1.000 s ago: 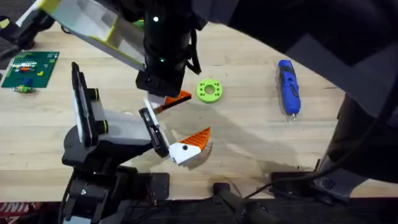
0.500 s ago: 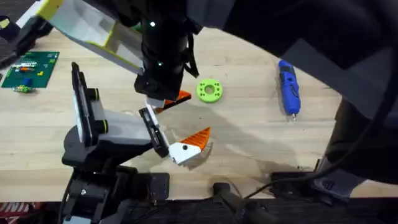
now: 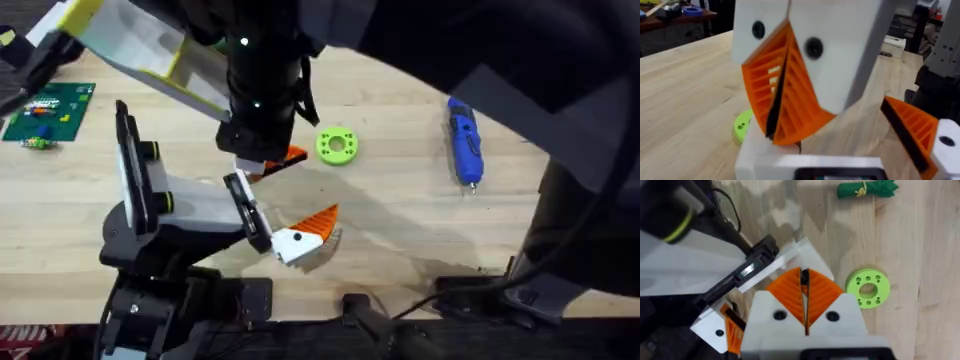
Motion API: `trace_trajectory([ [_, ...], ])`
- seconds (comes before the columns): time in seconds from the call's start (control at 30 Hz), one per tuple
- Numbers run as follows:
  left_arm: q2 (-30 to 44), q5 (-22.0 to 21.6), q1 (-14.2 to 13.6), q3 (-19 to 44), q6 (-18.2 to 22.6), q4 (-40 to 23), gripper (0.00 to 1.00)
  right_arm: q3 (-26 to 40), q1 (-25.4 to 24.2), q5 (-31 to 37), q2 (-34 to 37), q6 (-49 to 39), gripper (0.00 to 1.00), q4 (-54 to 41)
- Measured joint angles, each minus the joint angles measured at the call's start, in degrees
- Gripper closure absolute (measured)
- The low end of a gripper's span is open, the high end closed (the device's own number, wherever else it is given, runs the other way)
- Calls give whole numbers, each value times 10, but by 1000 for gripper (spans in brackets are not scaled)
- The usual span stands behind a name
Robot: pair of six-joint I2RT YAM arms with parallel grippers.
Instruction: Pick up the gripper from the table and insert it into the empty holder that is missing its gripper. Then pick up a screw, insert it into the mounting hole, and use the screwdriver to tighten it. Finally, clean up the table by picking up the vegetable and placing it into the bucket.
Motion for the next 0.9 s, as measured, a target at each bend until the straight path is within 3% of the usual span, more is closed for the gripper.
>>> trace_trajectory([
  [0.83,0,0,0,0,0,0,14,0,-1,0,0,-25,996,0],
  [0.9,0,0,0,0,0,0,14,0,-1,-1,0,-24,882,-1],
])
